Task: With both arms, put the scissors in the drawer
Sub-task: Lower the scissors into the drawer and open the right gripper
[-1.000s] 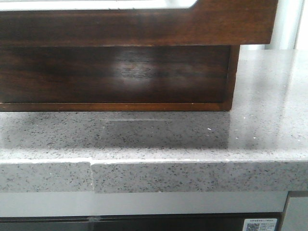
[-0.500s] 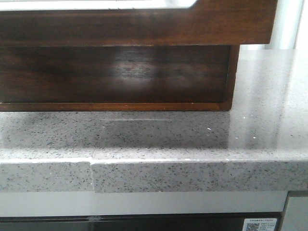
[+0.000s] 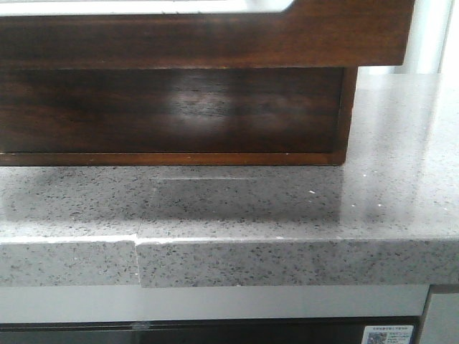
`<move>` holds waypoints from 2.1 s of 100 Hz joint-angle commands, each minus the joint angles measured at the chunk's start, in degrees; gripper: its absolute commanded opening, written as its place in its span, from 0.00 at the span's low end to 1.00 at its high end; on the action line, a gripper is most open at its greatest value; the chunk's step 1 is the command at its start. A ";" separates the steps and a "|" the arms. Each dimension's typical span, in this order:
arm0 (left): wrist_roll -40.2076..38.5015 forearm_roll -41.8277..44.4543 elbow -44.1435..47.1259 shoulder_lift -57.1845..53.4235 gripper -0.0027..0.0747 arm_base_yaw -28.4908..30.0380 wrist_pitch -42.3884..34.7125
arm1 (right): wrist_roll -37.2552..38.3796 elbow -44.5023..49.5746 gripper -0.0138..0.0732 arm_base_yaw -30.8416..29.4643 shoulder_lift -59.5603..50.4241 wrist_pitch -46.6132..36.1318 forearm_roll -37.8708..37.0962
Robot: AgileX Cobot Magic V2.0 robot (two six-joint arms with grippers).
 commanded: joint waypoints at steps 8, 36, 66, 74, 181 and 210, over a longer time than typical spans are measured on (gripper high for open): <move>-0.55 -1.38 -1.95 0.38 0.53 -0.47 -3.54 | 0.82 0.78 0.16 0.12 -1.64 2.10 -6.10; -0.55 -1.29 -1.95 0.38 0.53 -0.47 -3.54 | 0.82 1.92 0.16 -0.07 -1.21 2.10 -7.03; -0.55 -1.29 -1.95 0.38 0.53 -0.47 -3.54 | 0.82 1.92 0.18 -0.07 -1.21 2.10 -7.45; -0.55 -1.29 -1.95 0.38 0.53 -0.47 -3.54 | 0.82 1.92 0.24 -0.07 -1.21 2.10 -7.45; -0.55 -1.29 -1.95 0.38 0.53 -0.47 -3.54 | 19.52 8.98 0.41 -10.19 -26.44 -2.59 -5.65; -0.55 -1.29 -1.95 0.38 0.53 -0.47 -3.66 | 34.59 36.43 0.41 -30.73 -47.87 -18.43 -5.65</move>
